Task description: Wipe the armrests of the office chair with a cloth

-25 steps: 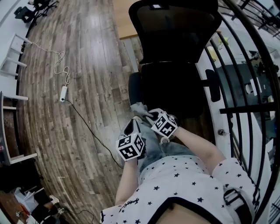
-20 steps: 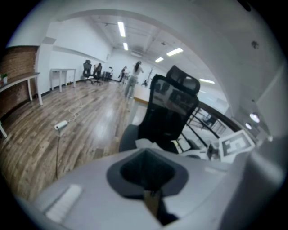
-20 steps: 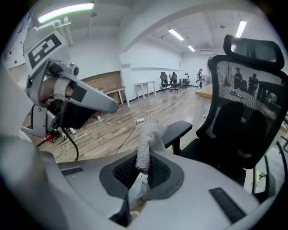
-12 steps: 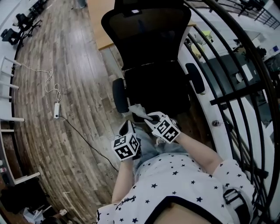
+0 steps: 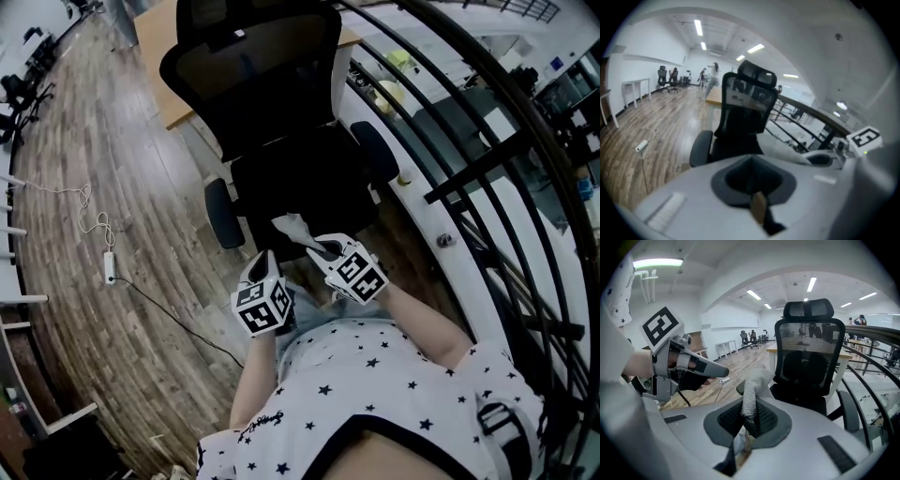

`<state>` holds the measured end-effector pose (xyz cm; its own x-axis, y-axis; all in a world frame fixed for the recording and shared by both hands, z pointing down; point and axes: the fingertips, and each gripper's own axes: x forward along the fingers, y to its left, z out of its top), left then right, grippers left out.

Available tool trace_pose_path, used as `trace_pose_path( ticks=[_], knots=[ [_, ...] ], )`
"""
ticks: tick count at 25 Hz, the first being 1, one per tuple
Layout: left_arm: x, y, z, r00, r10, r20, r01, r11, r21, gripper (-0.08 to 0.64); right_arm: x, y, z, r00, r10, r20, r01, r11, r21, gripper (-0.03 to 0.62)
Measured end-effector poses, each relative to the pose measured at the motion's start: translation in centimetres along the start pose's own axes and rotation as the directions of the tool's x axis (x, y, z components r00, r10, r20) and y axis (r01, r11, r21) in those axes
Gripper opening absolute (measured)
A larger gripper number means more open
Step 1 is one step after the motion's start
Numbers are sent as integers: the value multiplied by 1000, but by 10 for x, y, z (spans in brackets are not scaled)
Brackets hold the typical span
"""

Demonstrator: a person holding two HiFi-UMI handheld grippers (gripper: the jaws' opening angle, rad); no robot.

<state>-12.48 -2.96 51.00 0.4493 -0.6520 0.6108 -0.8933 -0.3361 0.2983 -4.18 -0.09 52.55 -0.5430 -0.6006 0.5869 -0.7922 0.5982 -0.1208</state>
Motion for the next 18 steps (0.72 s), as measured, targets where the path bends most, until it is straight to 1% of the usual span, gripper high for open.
trace_pose_path(
  ticks=[5, 8, 12, 18],
  knots=[
    [5, -30, -4, 999, -35, -9, 36, 998, 44, 5, -34, -18, -11, 998, -62, 26, 61, 997, 37, 31],
    [6, -46, -3, 999, -43, -2, 43, 997, 63, 5, -53, -27, -17, 995, -85, 44, 83, 995, 54, 31],
    [6, -65, 0, 999, -43, 23, 41, 997, 59, 5, -75, -37, -15, 991, -105, 82, 100, 993, 64, 31],
    [7, -96, -5, 998, -46, 35, 44, 997, 67, 5, -107, -52, -24, 987, -121, 110, 113, 991, 77, 31]
  ],
)
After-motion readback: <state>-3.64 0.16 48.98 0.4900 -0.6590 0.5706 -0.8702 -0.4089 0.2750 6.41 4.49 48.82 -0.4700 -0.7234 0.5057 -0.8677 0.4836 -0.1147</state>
